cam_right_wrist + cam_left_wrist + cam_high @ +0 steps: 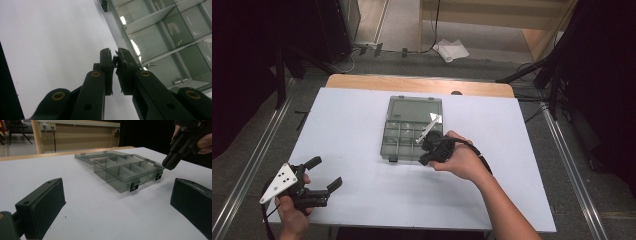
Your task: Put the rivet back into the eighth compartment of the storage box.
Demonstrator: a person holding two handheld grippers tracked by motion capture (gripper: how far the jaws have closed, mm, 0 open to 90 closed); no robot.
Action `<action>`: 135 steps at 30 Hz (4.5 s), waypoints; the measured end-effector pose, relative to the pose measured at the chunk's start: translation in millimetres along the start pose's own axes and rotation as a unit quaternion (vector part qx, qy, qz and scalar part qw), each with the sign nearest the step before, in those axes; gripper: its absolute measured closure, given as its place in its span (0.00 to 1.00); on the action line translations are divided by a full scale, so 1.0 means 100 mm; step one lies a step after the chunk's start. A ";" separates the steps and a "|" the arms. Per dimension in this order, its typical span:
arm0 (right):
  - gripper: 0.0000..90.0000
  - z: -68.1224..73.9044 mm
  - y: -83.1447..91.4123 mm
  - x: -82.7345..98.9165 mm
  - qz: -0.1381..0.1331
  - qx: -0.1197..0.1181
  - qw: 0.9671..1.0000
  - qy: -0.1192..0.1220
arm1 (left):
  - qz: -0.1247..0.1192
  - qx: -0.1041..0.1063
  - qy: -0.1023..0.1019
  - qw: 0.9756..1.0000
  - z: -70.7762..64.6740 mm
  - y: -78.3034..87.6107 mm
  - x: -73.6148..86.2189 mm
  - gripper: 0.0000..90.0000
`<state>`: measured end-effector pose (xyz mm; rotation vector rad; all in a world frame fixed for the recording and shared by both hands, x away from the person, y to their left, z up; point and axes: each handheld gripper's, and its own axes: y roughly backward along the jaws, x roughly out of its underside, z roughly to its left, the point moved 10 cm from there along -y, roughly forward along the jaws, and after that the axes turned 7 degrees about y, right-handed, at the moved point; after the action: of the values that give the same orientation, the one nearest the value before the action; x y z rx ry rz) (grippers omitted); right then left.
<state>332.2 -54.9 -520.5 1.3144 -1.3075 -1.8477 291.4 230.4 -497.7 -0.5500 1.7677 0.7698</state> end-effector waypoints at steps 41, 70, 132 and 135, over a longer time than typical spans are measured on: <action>0.93 -0.23 0.18 0.00 -0.003 0.017 1.000 -0.015 | 0.000 0.000 0.000 1.000 0.00 0.00 0.00 0.00; 0.93 -0.48 0.08 0.07 0.017 0.038 0.998 -0.041 | 0.000 -0.002 0.001 1.000 0.01 0.01 0.00 0.00; 0.00 -0.57 0.15 0.03 -0.023 0.060 0.993 -0.094 | 0.008 0.014 0.001 1.000 -0.14 -0.24 -0.06 0.00; 0.00 -0.57 0.17 0.01 -0.031 0.058 0.993 -0.096 | 0.012 0.012 0.000 1.000 -0.12 -0.27 -0.10 0.00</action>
<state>381.5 -86.1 -509.0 1.2740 -1.5086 -2.0088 305.6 203.3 -492.5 -0.5133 1.7853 0.7633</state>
